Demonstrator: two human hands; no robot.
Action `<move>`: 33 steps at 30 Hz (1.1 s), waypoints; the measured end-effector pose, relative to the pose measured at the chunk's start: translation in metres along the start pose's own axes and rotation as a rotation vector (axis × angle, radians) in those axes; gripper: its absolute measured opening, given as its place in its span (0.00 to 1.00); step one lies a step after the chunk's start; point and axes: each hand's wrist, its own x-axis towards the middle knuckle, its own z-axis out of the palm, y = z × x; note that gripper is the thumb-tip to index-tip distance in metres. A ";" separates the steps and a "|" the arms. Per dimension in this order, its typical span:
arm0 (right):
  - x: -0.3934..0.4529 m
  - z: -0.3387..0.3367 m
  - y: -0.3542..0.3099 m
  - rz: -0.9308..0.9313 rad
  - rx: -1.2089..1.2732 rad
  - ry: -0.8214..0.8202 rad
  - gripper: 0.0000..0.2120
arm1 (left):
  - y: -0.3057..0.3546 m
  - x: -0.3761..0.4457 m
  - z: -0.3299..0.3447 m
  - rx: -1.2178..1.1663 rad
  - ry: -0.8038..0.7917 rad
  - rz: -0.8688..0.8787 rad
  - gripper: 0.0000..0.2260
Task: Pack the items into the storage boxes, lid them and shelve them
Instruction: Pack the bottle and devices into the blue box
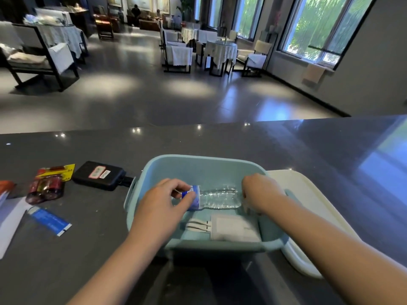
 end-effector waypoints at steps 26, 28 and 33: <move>-0.045 -0.023 -0.293 -0.541 0.872 0.187 0.19 | -0.183 -0.054 -0.144 0.258 0.362 -0.481 0.15; -0.024 -0.014 -0.312 -0.466 0.913 0.164 0.21 | -0.190 -0.045 -0.145 0.340 0.282 -0.469 0.18; 0.027 0.001 -0.342 -0.303 0.888 0.222 0.28 | -0.204 -0.031 -0.139 0.427 0.104 -0.448 0.23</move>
